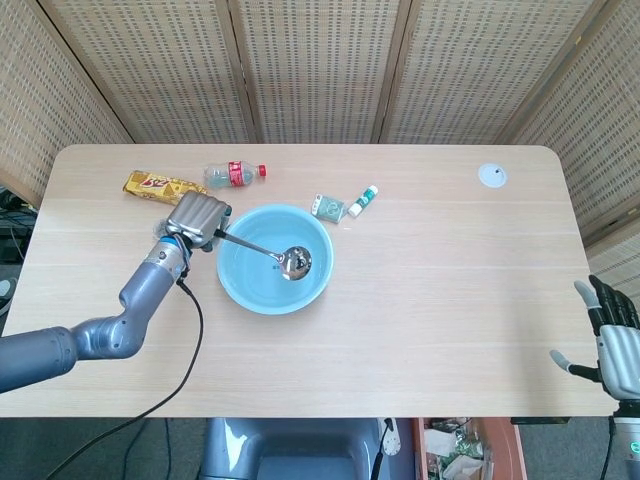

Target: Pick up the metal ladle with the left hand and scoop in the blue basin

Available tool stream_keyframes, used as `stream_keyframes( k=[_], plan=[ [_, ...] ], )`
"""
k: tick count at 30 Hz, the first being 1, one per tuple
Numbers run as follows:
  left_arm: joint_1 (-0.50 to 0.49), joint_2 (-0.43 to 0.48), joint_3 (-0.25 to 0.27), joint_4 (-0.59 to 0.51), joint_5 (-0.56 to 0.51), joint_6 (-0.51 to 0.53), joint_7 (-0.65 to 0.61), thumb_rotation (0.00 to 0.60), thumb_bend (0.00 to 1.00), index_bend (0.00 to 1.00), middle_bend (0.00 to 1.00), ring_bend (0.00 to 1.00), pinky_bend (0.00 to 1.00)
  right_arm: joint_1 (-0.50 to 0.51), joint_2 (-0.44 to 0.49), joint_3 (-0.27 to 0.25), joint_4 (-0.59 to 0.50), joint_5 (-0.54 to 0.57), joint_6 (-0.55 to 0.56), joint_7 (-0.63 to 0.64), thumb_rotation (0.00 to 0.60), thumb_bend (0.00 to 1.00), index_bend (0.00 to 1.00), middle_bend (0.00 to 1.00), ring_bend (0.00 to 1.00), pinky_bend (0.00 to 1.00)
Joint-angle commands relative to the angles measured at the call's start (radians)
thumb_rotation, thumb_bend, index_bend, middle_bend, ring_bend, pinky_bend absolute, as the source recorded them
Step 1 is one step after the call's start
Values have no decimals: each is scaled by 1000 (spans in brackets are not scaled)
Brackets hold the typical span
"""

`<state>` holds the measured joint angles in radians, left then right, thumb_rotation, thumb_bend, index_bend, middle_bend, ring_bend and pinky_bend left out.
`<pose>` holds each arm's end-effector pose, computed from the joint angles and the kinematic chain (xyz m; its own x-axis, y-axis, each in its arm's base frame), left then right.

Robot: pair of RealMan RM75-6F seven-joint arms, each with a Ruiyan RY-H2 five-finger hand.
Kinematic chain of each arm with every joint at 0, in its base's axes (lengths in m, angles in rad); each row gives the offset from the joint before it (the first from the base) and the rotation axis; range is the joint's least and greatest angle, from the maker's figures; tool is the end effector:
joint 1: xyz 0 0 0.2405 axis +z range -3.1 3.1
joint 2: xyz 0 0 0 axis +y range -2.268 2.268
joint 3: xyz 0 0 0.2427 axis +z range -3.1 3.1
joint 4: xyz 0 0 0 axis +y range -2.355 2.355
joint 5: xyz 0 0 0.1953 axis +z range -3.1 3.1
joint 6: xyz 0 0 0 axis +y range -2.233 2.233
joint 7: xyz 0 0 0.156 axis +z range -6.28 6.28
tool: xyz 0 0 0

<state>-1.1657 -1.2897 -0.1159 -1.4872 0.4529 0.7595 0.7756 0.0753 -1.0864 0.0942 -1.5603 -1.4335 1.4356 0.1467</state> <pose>-0.0953 0.4285 0.0613 0.7490 0.2634 0.6080 0.6622 -0.3264 -0.6745 -0.3151 -0.1970 0.1868 0.3255 0.0053 0.9455 -0.9433 0.0708 0.3243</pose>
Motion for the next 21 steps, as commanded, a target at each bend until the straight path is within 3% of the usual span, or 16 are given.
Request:
stream_keyframes(
  k=[1, 6, 21],
  plan=[
    [-63, -65, 52, 64, -63, 42, 87, 600, 579, 999, 1000, 969, 1000, 1, 4, 4, 5, 6, -5, 13, 600, 0, 0, 0, 0, 0],
    [-95, -122, 73, 118, -108, 74, 149, 600, 579, 1000, 1000, 969, 1000, 2, 8, 9, 13, 16, -11, 33, 600, 0, 0, 0, 0, 0],
    [-188, -266, 57, 306, -236, 106, 299, 600, 579, 1000, 1000, 969, 1000, 9, 13, 21, 32, 44, -36, 67, 600, 0, 0, 0, 0, 0]
  ],
)
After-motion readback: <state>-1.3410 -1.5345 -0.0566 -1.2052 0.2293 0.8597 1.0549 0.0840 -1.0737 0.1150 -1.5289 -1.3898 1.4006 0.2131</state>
